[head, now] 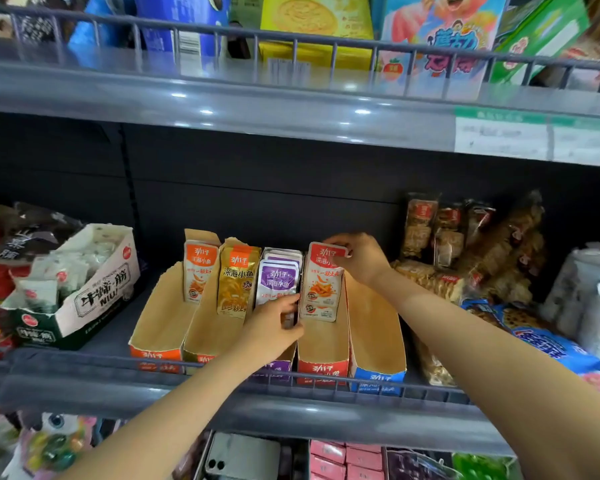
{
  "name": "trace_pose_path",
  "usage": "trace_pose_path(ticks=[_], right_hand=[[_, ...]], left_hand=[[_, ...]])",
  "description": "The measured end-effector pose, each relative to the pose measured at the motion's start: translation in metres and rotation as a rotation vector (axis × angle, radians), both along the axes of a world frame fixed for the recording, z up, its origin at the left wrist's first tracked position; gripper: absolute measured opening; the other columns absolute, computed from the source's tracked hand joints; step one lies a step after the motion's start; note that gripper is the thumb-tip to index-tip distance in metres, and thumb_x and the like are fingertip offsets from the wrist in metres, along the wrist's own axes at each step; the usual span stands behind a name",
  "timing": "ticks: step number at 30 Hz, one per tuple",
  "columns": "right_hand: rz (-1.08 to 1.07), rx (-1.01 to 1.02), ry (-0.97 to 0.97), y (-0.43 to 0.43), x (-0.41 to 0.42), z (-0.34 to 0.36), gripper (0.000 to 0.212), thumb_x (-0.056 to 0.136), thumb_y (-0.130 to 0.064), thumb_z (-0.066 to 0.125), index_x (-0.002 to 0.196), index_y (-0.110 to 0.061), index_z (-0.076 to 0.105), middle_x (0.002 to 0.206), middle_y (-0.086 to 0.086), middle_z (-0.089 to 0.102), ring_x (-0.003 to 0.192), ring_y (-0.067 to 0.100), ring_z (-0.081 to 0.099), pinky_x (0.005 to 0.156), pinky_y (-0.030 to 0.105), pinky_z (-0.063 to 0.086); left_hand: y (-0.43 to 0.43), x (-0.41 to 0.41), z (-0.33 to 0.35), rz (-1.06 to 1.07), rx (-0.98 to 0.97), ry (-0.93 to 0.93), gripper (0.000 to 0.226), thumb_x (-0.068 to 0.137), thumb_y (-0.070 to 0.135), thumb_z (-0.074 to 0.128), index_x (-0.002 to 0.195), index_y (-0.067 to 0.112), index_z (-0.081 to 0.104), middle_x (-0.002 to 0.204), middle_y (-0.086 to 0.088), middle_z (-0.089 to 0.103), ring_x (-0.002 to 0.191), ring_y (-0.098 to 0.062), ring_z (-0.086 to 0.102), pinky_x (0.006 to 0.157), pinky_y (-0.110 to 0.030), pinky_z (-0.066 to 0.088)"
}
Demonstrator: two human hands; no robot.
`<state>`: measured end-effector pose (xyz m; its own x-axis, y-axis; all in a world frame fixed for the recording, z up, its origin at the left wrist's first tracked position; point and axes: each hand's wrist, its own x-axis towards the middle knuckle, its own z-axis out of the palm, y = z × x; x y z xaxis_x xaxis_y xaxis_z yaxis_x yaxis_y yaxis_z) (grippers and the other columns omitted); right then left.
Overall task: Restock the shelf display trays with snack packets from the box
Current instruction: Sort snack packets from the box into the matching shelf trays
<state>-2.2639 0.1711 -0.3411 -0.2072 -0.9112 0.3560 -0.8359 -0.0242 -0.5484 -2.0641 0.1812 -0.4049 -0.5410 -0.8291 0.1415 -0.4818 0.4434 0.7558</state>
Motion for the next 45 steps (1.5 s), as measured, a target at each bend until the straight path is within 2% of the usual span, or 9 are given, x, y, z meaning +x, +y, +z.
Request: trace_pose_path(ticks=[9, 15, 19, 23, 25, 29, 38, 41, 45], right_hand=[[-0.079, 0.033, 0.274, -0.003, 0.0, -0.023, 0.033, 0.089, -0.028, 0.061, 0.121, -0.029, 0.062, 0.125, -0.001, 0.053, 0.119, 0.021, 0.048, 0.108, 0.037, 0.033], [-0.059, -0.153, 0.098, 0.017, 0.006, -0.021, 0.035, 0.09, -0.026, 0.061, 0.125, -0.024, 0.059, 0.133, -0.001, 0.046, 0.122, 0.017, 0.048, 0.097, 0.027, 0.045], [-0.014, -0.188, -0.03, 0.057, 0.027, -0.016, 0.039, 0.095, -0.028, 0.053, 0.134, -0.026, 0.049, 0.146, -0.001, 0.036, 0.133, 0.014, 0.035, 0.098, 0.016, 0.036], [0.13, -0.036, -0.089, 0.111, 0.051, -0.029, 0.049, 0.095, -0.034, 0.05, 0.142, -0.027, 0.037, 0.155, -0.005, 0.023, 0.141, 0.007, 0.019, 0.11, 0.016, 0.018], [0.168, 0.007, -0.085, 0.139, 0.063, -0.044, 0.052, 0.093, -0.036, 0.052, 0.142, -0.027, 0.036, 0.155, -0.005, 0.021, 0.14, 0.002, 0.016, 0.115, 0.023, 0.014], [0.225, 0.091, -0.081, 0.194, 0.088, -0.085, 0.052, 0.092, -0.034, 0.056, 0.139, -0.035, 0.034, 0.153, -0.011, 0.021, 0.137, -0.004, 0.016, 0.112, 0.018, 0.013], [0.245, 0.513, -0.188, 0.283, 0.139, -0.215, 0.049, 0.092, -0.039, 0.053, 0.137, -0.023, 0.043, 0.144, -0.009, 0.034, 0.135, 0.005, 0.028, 0.113, 0.018, 0.018], [0.211, 0.677, -0.308, 0.294, 0.154, -0.257, 0.071, 0.08, -0.06, 0.053, 0.135, -0.014, 0.046, 0.141, 0.001, 0.04, 0.131, 0.01, 0.036, 0.11, 0.016, 0.024], [0.106, 0.886, -0.482, 0.298, 0.167, -0.305, 0.053, 0.089, -0.019, 0.063, 0.135, -0.001, 0.043, 0.139, 0.01, 0.043, 0.132, 0.024, 0.042, 0.089, 0.006, 0.037]], left_hand=[[-0.007, -0.002, -0.003, -0.019, -0.017, 0.008, 0.06, 0.086, 0.022, 0.065, 0.14, 0.029, 0.04, 0.134, 0.008, 0.055, 0.118, -0.009, 0.053, 0.099, -0.031, 0.047], [0.004, 0.002, 0.002, -0.003, -0.012, 0.068, 0.056, 0.087, 0.026, 0.065, 0.139, 0.024, 0.043, 0.132, 0.004, 0.057, 0.114, -0.012, 0.056, 0.095, -0.026, 0.046], [0.029, 0.016, 0.005, 0.017, -0.094, 0.116, 0.056, 0.09, 0.032, 0.06, 0.141, 0.023, 0.039, 0.137, 0.006, 0.051, 0.119, -0.01, 0.053, 0.092, -0.019, 0.041], [0.059, 0.048, -0.008, -0.008, -0.198, 0.075, 0.058, 0.09, 0.042, 0.056, 0.143, 0.033, 0.034, 0.147, 0.014, 0.037, 0.133, -0.005, 0.035, 0.107, -0.024, 0.03], [0.075, 0.067, -0.018, -0.022, -0.252, 0.039, 0.06, 0.089, 0.047, 0.055, 0.143, 0.036, 0.032, 0.149, 0.017, 0.032, 0.137, -0.003, 0.028, 0.114, -0.031, 0.026], [0.111, 0.107, -0.053, -0.032, -0.258, -0.071, 0.062, 0.089, 0.052, 0.051, 0.144, 0.036, 0.029, 0.149, 0.018, 0.029, 0.139, -0.003, 0.023, 0.115, -0.03, 0.022], [0.181, 0.172, -0.182, -0.095, 0.083, -0.341, 0.06, 0.089, 0.057, 0.042, 0.143, 0.032, 0.033, 0.148, 0.013, 0.033, 0.137, -0.008, 0.03, 0.109, -0.024, 0.028], [0.192, 0.182, -0.221, -0.114, 0.189, -0.444, 0.058, 0.093, 0.047, 0.047, 0.145, 0.025, 0.033, 0.149, 0.004, 0.036, 0.136, -0.013, 0.035, 0.109, -0.027, 0.032], [0.207, 0.186, -0.256, -0.14, 0.362, -0.493, 0.063, 0.092, 0.045, 0.053, 0.146, 0.019, 0.033, 0.149, -0.003, 0.037, 0.135, -0.019, 0.038, 0.108, -0.027, 0.033]])
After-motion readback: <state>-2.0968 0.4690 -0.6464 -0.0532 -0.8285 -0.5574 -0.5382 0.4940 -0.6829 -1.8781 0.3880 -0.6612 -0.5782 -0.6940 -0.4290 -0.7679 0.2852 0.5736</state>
